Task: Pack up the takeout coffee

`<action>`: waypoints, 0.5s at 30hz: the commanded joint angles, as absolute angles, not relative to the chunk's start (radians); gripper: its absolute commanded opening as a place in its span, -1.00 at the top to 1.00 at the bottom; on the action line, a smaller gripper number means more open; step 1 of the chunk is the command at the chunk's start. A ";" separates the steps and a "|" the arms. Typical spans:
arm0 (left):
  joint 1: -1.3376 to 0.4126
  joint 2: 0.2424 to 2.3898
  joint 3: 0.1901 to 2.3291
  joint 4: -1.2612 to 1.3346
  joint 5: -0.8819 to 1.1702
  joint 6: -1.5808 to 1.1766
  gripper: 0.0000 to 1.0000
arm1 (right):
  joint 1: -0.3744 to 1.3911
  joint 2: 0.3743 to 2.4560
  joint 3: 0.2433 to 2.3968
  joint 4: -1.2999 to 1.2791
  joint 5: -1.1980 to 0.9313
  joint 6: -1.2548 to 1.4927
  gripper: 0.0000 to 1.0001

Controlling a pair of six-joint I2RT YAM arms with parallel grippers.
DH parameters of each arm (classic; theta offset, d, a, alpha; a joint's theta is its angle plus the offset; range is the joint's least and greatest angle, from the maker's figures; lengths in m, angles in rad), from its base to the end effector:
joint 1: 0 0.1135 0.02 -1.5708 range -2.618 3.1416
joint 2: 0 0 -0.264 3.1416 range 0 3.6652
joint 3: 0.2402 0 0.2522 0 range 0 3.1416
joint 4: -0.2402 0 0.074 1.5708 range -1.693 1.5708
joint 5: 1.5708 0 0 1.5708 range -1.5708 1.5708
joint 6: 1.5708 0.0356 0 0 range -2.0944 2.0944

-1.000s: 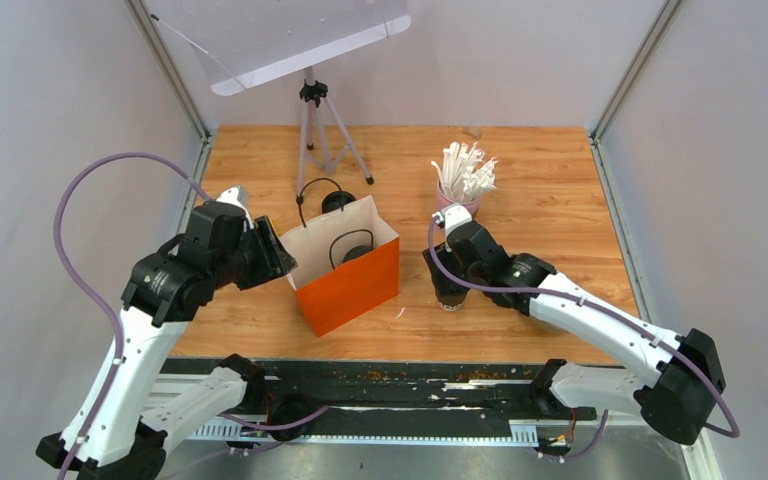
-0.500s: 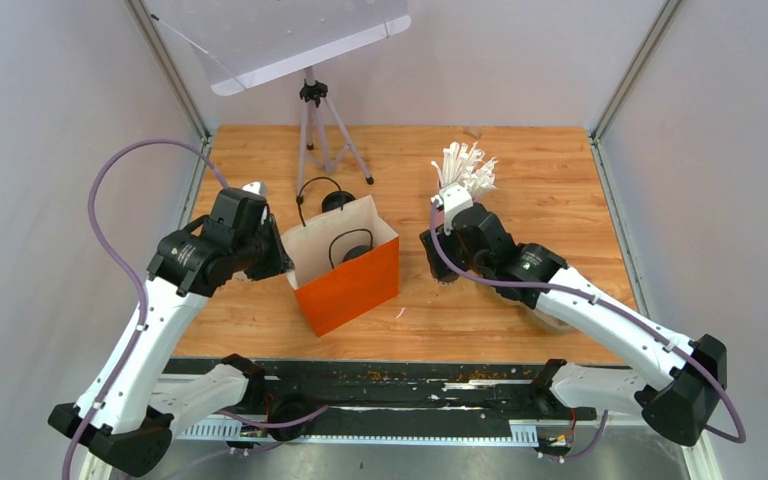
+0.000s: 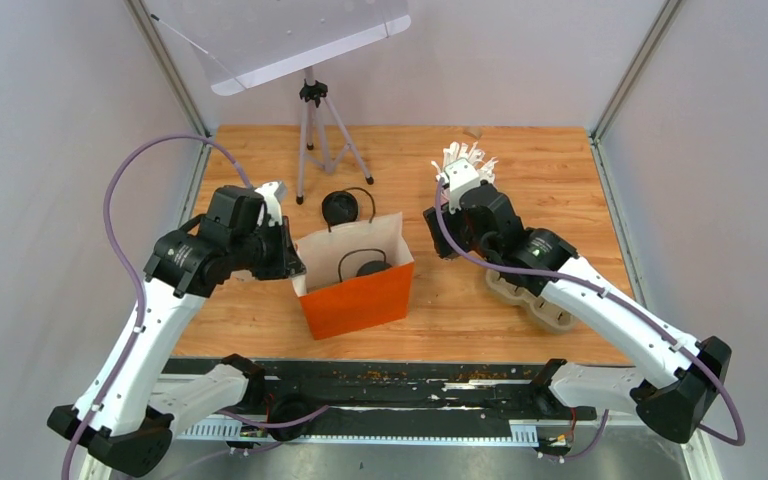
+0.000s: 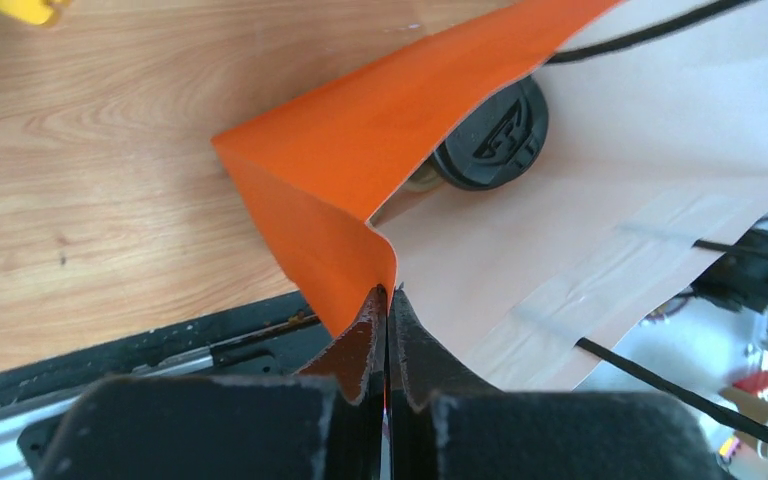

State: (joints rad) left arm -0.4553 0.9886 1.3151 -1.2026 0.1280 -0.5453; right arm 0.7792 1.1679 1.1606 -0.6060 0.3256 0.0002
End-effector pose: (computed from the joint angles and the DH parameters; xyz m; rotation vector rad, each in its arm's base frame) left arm 0.1395 -0.0734 0.3854 -0.0551 2.5298 -0.5816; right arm 0.1859 0.1676 0.3526 -0.6442 2.0503 0.0969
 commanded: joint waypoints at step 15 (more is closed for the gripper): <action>-0.451 1.012 1.355 -1.146 0.243 -0.391 0.61 | 0.770 1.112 1.444 -0.814 0.401 -0.051 -0.43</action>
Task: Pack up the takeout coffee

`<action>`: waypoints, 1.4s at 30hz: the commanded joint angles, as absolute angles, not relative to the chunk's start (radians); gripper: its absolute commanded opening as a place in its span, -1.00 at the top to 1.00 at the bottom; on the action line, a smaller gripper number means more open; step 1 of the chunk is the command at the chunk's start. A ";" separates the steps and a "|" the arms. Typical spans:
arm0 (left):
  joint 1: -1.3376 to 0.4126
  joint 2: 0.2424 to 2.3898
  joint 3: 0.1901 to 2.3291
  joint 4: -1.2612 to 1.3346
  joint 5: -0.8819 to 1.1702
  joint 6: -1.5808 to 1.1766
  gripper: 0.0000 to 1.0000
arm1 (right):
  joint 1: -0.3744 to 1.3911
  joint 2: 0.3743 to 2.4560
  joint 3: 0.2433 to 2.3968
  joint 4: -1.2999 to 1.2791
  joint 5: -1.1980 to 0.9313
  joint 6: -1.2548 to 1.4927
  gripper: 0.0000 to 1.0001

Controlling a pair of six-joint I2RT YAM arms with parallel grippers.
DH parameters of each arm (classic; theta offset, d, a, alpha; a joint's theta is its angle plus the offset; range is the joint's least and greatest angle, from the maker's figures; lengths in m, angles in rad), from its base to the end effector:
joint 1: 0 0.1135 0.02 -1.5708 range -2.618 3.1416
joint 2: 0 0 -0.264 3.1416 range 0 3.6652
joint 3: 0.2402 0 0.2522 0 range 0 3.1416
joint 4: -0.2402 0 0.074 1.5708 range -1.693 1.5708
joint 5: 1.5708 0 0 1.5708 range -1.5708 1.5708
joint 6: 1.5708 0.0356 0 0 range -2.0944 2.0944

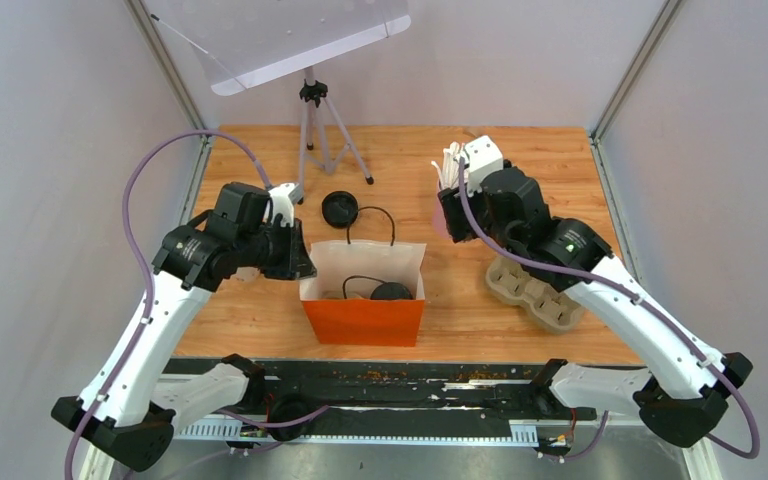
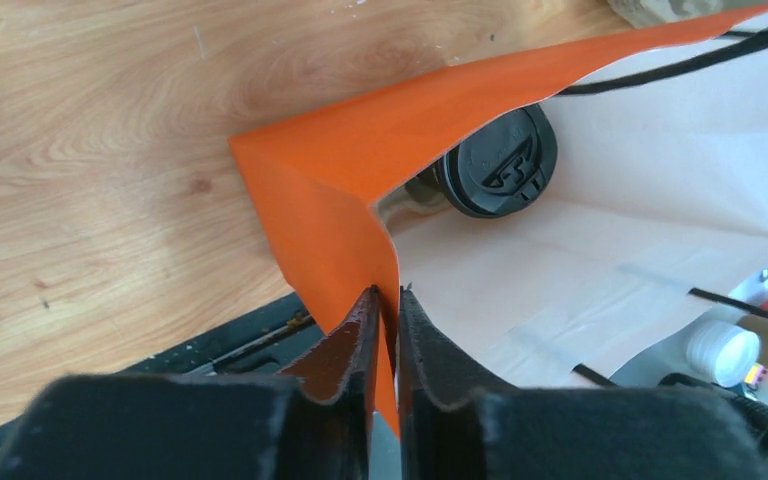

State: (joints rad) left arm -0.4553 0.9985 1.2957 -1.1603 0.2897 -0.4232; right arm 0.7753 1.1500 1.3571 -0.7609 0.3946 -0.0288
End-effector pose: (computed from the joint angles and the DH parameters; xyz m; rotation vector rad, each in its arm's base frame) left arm 0.1428 -0.0812 0.3824 0.1765 2.5212 -0.7296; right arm 0.1742 0.1515 0.4074 -0.5963 1.9905 0.0353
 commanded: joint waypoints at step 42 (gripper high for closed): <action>-0.450 1.002 1.518 -1.265 -0.019 -0.511 -0.17 | 0.788 1.264 1.453 -0.703 0.246 0.063 -0.57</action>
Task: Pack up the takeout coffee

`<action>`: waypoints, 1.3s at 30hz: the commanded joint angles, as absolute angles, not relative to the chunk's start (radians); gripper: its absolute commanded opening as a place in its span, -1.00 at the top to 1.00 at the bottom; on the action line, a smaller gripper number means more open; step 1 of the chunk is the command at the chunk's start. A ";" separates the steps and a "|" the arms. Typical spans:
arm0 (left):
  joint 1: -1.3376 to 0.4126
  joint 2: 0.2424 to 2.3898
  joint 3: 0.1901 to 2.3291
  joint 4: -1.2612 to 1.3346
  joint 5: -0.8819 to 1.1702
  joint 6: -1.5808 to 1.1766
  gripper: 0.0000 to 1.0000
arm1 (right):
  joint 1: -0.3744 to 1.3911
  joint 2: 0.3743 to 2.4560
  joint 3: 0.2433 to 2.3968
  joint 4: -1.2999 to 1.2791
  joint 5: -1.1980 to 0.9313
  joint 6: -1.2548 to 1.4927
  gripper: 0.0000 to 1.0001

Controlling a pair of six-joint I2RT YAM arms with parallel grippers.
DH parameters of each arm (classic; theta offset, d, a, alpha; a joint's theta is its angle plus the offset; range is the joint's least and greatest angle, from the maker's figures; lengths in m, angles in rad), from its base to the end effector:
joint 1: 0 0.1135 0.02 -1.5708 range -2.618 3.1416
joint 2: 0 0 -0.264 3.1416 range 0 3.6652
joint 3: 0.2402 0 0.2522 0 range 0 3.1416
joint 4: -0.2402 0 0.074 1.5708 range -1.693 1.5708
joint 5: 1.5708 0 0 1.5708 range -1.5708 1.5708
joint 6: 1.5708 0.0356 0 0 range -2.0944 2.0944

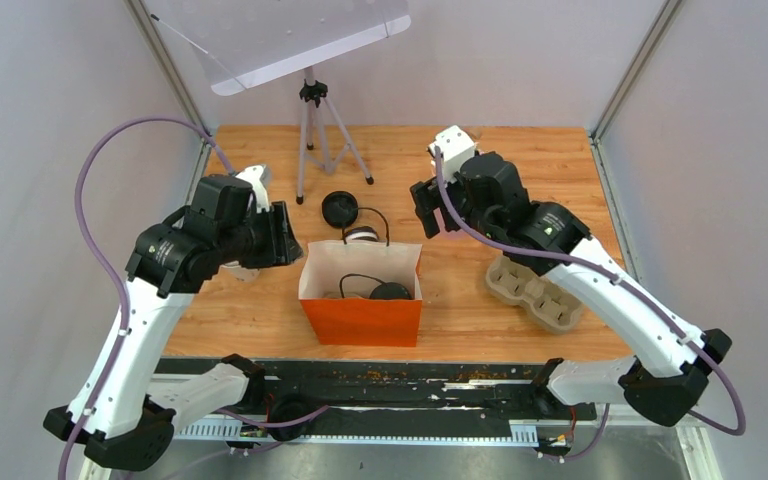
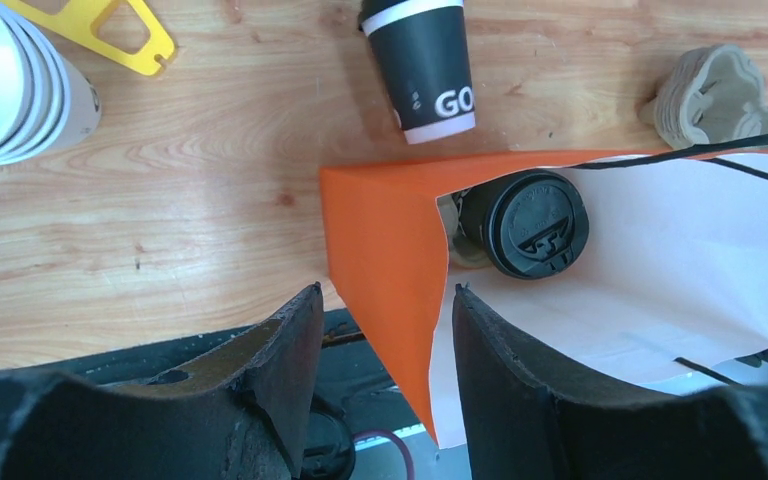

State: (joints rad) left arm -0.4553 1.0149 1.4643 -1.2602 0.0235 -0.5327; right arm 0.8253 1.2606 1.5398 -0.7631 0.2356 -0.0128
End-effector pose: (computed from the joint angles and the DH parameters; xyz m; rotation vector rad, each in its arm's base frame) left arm 0.1350 -0.0670 0.4188 -0.0829 2.4376 -0.4871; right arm 0.1787 0.1814 0.4395 -0.6987 1.9280 0.2659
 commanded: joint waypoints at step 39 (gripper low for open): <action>-0.388 0.884 1.114 -1.151 -0.378 -1.181 -0.67 | 0.689 1.298 1.710 -0.756 -0.054 0.131 -0.63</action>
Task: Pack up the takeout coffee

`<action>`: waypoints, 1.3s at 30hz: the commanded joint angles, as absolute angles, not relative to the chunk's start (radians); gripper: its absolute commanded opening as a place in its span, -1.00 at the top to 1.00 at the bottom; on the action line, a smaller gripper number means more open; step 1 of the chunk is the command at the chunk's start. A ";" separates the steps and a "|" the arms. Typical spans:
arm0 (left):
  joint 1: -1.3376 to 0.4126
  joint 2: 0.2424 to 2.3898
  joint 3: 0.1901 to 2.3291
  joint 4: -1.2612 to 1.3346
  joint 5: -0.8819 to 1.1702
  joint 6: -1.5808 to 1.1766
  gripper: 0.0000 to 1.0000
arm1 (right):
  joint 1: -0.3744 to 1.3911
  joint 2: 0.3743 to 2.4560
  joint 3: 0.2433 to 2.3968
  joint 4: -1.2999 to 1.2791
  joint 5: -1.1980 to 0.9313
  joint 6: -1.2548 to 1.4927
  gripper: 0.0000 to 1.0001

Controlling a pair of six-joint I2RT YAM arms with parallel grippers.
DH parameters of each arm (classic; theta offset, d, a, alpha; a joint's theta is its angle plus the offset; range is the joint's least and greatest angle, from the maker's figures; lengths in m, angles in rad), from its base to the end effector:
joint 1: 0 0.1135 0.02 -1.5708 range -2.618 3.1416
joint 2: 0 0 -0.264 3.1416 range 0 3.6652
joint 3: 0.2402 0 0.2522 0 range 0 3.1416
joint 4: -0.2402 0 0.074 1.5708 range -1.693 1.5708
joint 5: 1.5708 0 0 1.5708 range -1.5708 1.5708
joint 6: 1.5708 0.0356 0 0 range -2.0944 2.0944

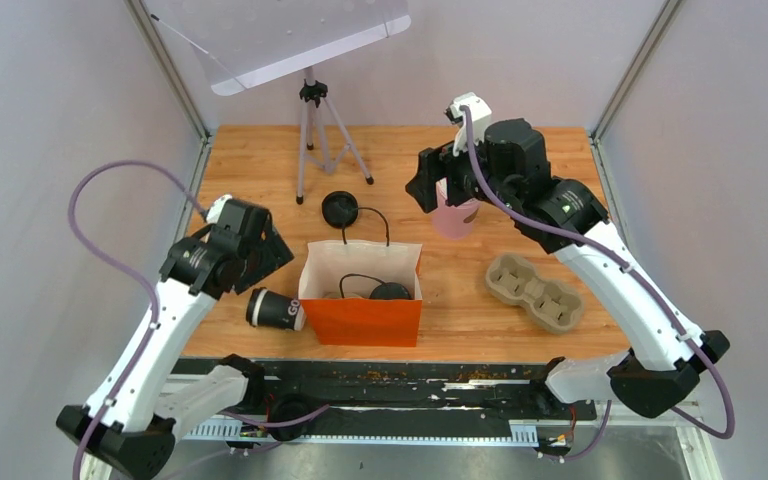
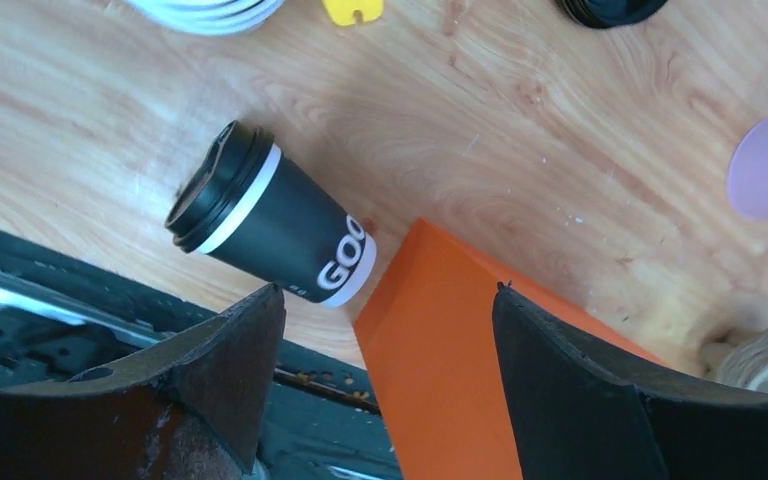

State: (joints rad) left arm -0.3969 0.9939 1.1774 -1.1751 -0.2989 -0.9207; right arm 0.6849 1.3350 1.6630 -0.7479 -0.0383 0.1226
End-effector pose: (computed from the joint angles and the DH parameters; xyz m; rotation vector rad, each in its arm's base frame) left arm 0.1563 -0.0541 0.3481 -0.7563 2.3879 -0.1585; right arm 0.2090 0.1725 0.4612 -0.5886 1.9470 0.5541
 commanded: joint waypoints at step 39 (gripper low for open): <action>-0.388 0.794 0.716 -1.444 -0.262 -1.805 -0.88 | 0.689 1.189 1.629 -0.735 -0.017 0.162 -0.64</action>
